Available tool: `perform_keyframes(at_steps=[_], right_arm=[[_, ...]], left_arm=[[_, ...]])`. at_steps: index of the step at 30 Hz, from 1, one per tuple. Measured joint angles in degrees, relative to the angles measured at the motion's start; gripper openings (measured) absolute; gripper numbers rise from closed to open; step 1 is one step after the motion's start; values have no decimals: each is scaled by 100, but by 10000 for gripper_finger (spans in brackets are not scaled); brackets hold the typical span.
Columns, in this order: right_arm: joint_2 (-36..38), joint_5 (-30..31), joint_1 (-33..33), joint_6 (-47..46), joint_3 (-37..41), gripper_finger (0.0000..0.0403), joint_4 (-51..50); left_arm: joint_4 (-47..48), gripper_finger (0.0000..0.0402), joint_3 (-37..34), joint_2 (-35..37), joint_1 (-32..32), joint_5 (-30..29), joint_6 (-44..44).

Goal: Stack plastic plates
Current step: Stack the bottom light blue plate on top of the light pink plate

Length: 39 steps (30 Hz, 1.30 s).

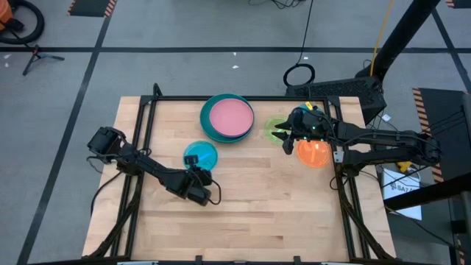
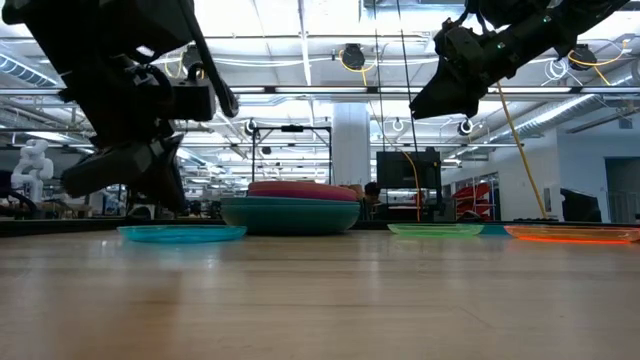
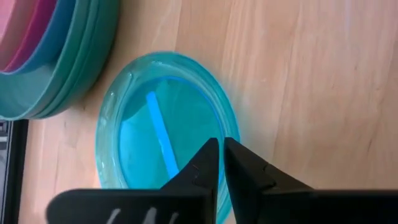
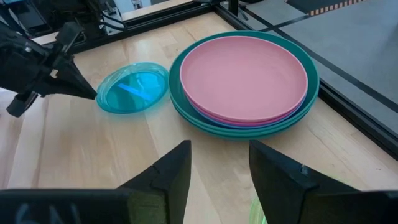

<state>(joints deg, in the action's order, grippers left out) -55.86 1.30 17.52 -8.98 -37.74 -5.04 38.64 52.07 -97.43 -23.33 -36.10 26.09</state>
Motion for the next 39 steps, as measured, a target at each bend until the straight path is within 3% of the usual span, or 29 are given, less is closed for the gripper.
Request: perform_keyframes(at_steps=[13,25,39], right_arm=[[0,-7,0,-81,0,155,4],[0,-7,-2,-82,0,155,4],[-225,7,0,-68,2,155,24]], left_arm=[[-316,139,-249,1,5,-232,-38],[-1006,143,-704,7,68,-272,-25],[-1027,143,-686,207,81,-277,-49]])
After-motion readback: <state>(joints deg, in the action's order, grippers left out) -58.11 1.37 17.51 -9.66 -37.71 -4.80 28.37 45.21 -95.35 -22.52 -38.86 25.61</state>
